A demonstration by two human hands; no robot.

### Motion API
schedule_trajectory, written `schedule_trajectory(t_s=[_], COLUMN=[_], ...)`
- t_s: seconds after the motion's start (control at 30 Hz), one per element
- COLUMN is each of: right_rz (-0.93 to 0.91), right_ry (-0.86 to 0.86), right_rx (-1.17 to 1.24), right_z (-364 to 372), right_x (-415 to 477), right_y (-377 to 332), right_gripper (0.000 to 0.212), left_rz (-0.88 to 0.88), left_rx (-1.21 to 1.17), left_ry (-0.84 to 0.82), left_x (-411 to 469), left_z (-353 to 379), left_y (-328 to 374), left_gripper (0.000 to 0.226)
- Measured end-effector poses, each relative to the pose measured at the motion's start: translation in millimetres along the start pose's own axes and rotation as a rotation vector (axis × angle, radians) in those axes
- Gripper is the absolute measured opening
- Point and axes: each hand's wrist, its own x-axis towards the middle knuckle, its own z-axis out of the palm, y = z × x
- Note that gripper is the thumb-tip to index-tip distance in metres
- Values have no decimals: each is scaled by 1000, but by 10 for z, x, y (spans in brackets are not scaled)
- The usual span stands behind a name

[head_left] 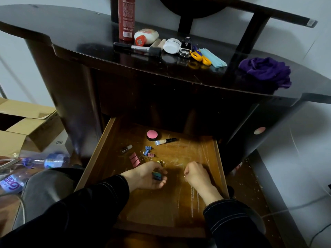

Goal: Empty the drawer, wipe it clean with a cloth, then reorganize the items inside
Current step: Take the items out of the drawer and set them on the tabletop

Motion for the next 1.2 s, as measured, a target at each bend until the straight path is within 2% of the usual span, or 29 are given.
schedule_trajectory(t_s=[0.1, 0.27, 0.47, 0.53, 0.57, 0.63, 0.7, 0.77, 0.83, 1.1, 1.17, 1.2], right_rz=[-39, -171, -315, -285, -235, -78, 68, 157, 189, 72, 72, 82], right_ry=[-31, -172, -349, -355, -305, -98, 59, 13, -64, -100, -54, 1], right_rx=[176, 800, 810, 825, 830, 674, 268, -9, -137, -192, -174, -165], right_z=[33, -125, -127, -118, -112, -108, -126, -129, -91, 55, 54, 38], right_x=[35, -79, -202, -194, -182, -154, -146, -155, -156, -55, -49, -42], right_y=[20, -66, -231, -239, -229, -170, -63, -7, -30, -8, -13, -22], right_gripper=[12, 6, 9, 12, 12, 15, 23, 23, 22, 21, 15, 22], left_rz=[-6, -55, -70, -56, -45, -26, -11, 2, 3, 11, 10, 9], left_rx=[-33, -151, -191, -167, -132, -61, -48, -50, -41, -30, -33, -33], left_ry=[10, 45, -69, -54, -42, -29, -26, -31, -31, 9, 16, 19], left_x=[11, 4, 8, 14, 21, 37, 49, 48, 51, 48, 53, 57], left_z=[-1, 13, 90, 77, 56, 10, -27, -34, -21, -2, 7, 8], left_y=[4, 23, 4, 2, -1, -10, -10, -2, -2, -2, 0, 2], left_gripper=[20, 28, 41, 37, 34, 24, 23, 22, 21, 18, 17, 17])
